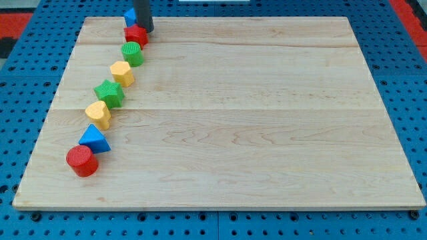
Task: Slightly push the green circle towards the left of the board
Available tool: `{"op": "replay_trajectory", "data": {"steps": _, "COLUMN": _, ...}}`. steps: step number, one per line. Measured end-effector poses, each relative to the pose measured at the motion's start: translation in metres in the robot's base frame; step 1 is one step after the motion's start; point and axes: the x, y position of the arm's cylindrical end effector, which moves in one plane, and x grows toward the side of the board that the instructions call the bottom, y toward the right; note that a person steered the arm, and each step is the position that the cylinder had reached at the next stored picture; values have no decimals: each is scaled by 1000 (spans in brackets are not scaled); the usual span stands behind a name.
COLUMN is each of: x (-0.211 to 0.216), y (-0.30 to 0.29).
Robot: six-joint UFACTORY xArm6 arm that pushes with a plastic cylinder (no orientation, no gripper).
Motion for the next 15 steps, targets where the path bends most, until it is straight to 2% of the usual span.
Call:
{"op": "replay_trajectory", "data": {"steps": 1, "x": 1, "y": -16}}
{"op": "replay_trajectory", "data": {"steps": 2, "x": -2, "y": 5}}
{"op": "replay_trajectory", "data": {"steps": 3, "x": -4, "y": 82}}
{"op": "replay_trajectory", "data": {"steps": 5, "x": -4, "y": 154}}
{"op": "replay_trajectory", "data": {"steps": 8, "x": -4, "y": 178}}
{"op": "replay_trajectory", "data": {"steps": 9, "x": -4, "y": 178}}
{"op": "replay_trajectory", "data": {"steps": 11, "x": 5, "y": 120}}
{"op": "replay_trajectory", "data": {"steps": 12, "x": 36, "y": 90}}
{"op": "replay_trajectory", "data": {"steps": 14, "x": 51, "y": 53}}
{"op": "replay_trajectory", "data": {"steps": 15, "x": 57, "y": 3}}
